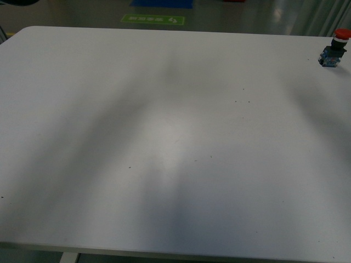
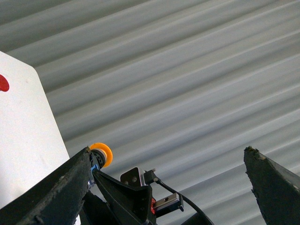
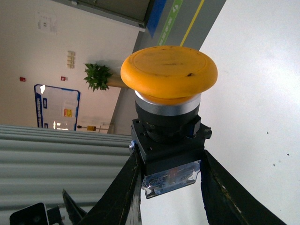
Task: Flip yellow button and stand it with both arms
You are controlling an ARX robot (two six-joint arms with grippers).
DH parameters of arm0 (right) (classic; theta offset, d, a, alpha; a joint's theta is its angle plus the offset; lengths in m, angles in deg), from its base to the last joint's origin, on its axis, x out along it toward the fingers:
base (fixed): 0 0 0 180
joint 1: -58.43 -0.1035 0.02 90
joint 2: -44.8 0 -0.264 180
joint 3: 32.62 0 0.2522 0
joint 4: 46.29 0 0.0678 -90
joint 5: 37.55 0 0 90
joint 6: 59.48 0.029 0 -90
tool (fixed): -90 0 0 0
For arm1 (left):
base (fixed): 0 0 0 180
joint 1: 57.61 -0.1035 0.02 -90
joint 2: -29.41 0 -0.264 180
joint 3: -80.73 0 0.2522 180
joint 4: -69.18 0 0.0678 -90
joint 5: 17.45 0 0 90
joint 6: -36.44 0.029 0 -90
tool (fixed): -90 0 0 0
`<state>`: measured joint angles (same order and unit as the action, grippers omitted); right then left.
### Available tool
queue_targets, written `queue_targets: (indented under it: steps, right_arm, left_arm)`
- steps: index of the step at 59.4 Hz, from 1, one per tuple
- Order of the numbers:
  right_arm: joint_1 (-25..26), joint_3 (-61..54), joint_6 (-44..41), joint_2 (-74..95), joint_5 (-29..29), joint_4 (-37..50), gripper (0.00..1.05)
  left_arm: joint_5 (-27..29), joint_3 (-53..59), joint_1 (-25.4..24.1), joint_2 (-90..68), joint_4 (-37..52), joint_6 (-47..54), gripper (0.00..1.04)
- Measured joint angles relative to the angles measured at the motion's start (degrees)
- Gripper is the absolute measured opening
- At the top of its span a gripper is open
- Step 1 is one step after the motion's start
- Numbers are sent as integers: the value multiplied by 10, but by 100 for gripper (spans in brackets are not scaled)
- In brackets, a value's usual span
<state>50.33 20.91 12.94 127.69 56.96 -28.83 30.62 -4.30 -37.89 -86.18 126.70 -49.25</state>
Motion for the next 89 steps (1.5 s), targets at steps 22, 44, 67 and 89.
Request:
queue_targets:
  steps: [22,44,67,89]
  right_arm:
    - [-3,-25,-8,-23,-15,-2,29]
    - [15,-35,-20,-22,7,17,29]
    - [31,-30,-32,14,30,32,29]
    - [33,-30,-37,15,33,36,29]
  left_arm:
    - [582,258,-25,226,-223,705,47]
    - [508,518,-105,409,-165,846,4]
    - [466,632,-148,560,-204,852,4]
    - [420,697,-196,688,-268,852,4]
